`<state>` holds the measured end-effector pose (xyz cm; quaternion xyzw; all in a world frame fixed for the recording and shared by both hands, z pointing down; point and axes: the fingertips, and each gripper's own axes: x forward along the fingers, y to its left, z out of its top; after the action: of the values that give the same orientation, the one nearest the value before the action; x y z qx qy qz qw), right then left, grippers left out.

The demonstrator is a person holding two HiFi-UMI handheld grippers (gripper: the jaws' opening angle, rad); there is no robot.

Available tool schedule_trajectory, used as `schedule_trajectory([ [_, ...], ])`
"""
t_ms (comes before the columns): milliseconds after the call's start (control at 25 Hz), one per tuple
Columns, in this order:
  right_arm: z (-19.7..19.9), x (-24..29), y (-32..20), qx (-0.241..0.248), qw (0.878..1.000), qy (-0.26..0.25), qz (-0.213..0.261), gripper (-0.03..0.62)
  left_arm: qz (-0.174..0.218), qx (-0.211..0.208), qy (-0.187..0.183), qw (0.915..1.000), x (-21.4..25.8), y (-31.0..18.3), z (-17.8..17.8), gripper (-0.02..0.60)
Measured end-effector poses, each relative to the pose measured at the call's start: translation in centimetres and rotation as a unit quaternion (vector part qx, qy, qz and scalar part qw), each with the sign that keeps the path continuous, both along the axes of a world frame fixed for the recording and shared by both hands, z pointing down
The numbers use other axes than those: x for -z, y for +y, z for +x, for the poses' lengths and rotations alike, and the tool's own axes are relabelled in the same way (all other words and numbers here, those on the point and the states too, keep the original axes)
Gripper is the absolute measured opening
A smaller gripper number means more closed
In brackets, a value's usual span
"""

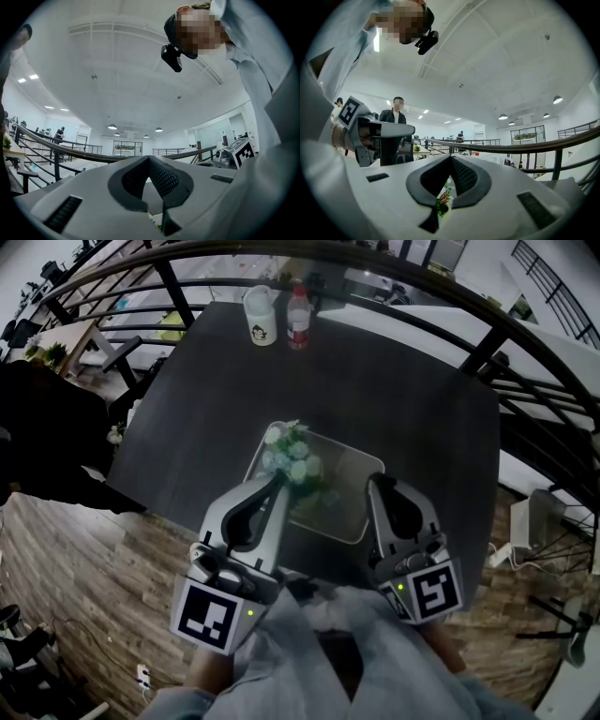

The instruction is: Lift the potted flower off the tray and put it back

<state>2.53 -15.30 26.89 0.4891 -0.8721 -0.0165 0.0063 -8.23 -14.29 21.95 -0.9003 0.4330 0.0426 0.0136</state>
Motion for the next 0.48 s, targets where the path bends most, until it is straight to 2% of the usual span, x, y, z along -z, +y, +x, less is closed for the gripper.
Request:
schedule_trajectory([
  [480, -0.21, -0.17, -0.07, 0.001, 1.000, 0.006, -0.006, 0.000, -0.003, 0.003, -0.001, 1.0000, -0.13, -0.04, -0.31, 0.002],
])
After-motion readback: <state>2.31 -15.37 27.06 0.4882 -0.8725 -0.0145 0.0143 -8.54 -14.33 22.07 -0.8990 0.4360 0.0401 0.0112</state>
